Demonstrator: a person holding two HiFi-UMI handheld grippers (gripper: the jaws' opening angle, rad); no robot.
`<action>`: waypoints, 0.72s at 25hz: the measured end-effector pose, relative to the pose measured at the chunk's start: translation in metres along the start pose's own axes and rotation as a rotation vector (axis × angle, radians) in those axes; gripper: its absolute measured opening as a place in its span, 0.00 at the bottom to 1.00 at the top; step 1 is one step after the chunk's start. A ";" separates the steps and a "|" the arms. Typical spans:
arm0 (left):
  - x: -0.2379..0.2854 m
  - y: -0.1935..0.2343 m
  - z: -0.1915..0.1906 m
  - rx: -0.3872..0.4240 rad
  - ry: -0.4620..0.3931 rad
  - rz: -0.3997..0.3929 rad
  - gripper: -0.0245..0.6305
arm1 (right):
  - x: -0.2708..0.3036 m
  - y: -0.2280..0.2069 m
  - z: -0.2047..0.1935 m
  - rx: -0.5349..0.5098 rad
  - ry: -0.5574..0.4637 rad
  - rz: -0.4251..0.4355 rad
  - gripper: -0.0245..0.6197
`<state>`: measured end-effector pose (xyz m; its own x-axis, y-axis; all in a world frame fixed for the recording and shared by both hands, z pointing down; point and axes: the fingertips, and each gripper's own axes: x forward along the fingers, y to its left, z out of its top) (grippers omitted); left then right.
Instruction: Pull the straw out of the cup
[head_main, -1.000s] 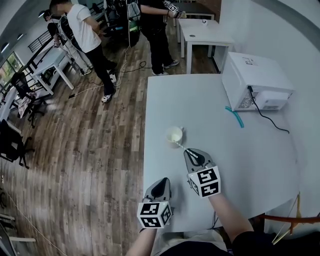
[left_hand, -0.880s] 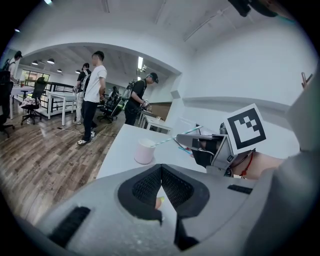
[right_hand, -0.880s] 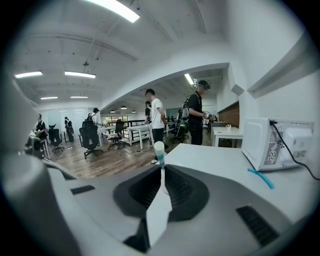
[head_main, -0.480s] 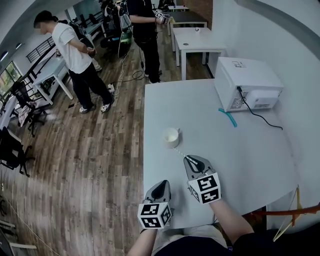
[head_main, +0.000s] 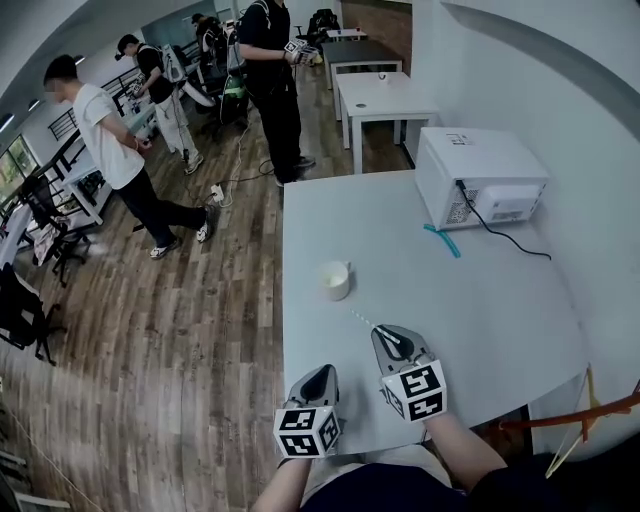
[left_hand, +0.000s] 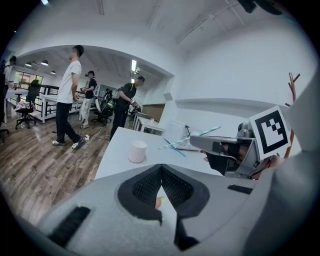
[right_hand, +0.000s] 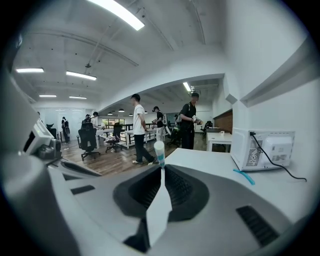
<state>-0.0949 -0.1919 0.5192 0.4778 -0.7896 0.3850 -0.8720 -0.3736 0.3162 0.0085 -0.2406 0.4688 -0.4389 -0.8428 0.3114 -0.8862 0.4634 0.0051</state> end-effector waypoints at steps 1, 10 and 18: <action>-0.001 -0.002 0.000 0.005 -0.002 -0.002 0.06 | -0.004 0.000 0.000 0.008 -0.003 0.000 0.10; -0.020 -0.016 0.001 0.042 -0.009 -0.021 0.06 | -0.041 0.016 0.000 0.025 -0.029 0.017 0.10; -0.041 -0.015 -0.001 0.039 -0.013 -0.019 0.06 | -0.069 0.021 0.004 0.046 -0.060 0.009 0.10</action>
<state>-0.1008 -0.1531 0.4998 0.4928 -0.7883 0.3683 -0.8666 -0.4069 0.2888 0.0194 -0.1742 0.4434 -0.4535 -0.8544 0.2537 -0.8876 0.4587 -0.0418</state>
